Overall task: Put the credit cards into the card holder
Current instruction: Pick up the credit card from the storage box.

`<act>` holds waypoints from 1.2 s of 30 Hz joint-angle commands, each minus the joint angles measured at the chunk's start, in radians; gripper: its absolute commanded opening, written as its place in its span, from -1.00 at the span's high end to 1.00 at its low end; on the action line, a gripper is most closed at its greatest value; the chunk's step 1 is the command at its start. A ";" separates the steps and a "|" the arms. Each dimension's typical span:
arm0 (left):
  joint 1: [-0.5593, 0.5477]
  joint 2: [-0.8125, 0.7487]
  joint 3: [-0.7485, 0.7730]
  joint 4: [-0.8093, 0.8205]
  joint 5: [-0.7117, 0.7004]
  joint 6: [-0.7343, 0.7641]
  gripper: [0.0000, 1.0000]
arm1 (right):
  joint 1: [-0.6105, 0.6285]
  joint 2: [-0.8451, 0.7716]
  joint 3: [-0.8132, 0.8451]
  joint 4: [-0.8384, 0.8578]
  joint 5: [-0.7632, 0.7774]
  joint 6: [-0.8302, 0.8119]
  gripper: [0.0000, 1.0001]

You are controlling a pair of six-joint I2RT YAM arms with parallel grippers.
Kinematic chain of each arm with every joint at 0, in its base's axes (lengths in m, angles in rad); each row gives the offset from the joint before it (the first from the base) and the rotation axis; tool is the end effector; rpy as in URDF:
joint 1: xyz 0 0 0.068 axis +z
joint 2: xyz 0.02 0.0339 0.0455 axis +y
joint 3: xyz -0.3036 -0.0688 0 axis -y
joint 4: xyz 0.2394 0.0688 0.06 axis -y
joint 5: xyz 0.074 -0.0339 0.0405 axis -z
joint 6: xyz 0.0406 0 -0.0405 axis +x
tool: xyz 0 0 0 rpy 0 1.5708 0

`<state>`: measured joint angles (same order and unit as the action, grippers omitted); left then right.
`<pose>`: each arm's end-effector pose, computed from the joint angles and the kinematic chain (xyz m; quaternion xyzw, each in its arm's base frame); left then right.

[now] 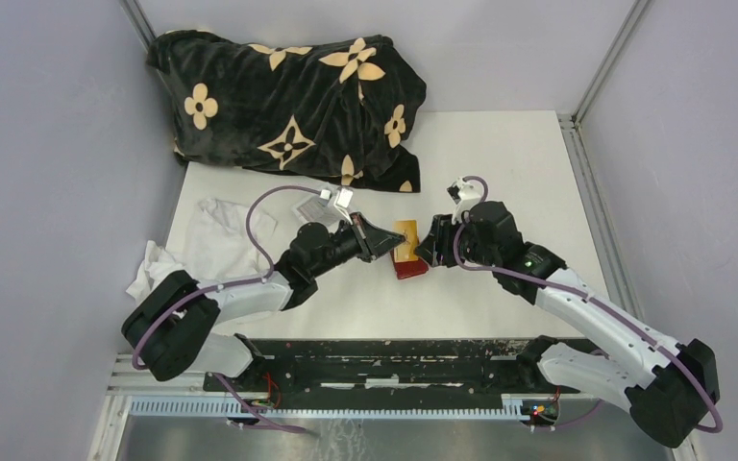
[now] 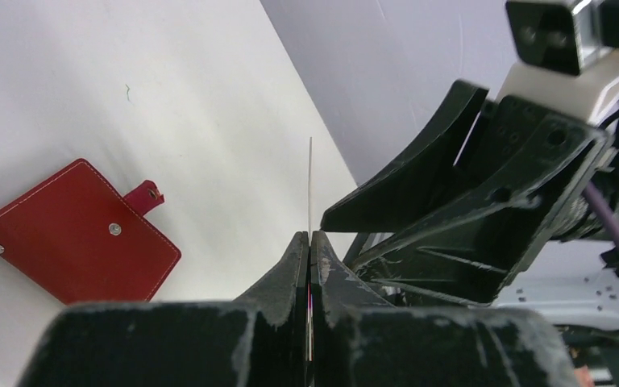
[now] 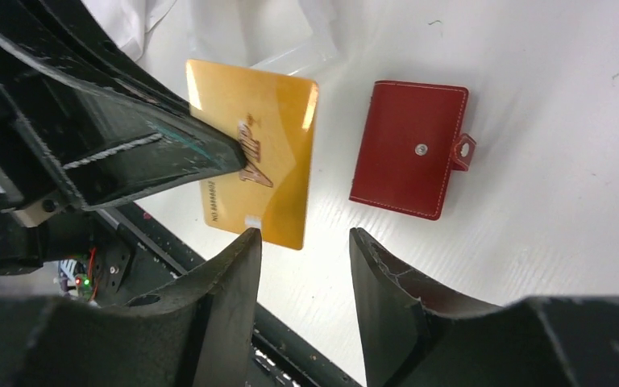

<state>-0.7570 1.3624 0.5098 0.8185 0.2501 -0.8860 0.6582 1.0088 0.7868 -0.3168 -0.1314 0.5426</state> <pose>0.1917 -0.1949 0.2659 0.0405 0.7175 -0.5659 0.4040 0.1574 0.1284 0.3176 -0.0825 0.8646 0.3253 0.3740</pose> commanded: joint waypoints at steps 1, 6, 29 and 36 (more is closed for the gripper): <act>-0.001 0.030 0.009 0.131 -0.066 -0.125 0.94 | -0.031 -0.014 -0.051 0.169 0.028 0.030 -0.02; 0.000 0.065 0.016 0.168 -0.046 -0.163 0.94 | -0.089 0.015 -0.086 0.261 -0.059 0.070 -0.03; 0.025 0.273 0.040 0.454 0.058 -0.342 0.94 | -0.210 0.200 -0.238 0.760 -0.454 0.408 0.54; 0.031 0.203 0.047 0.245 0.008 -0.269 0.47 | -0.213 0.183 -0.227 0.715 -0.439 0.390 0.98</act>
<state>-0.7078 1.6386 0.5114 1.1442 0.2604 -1.1770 0.4294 1.2087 0.5438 0.3447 -0.5240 0.9283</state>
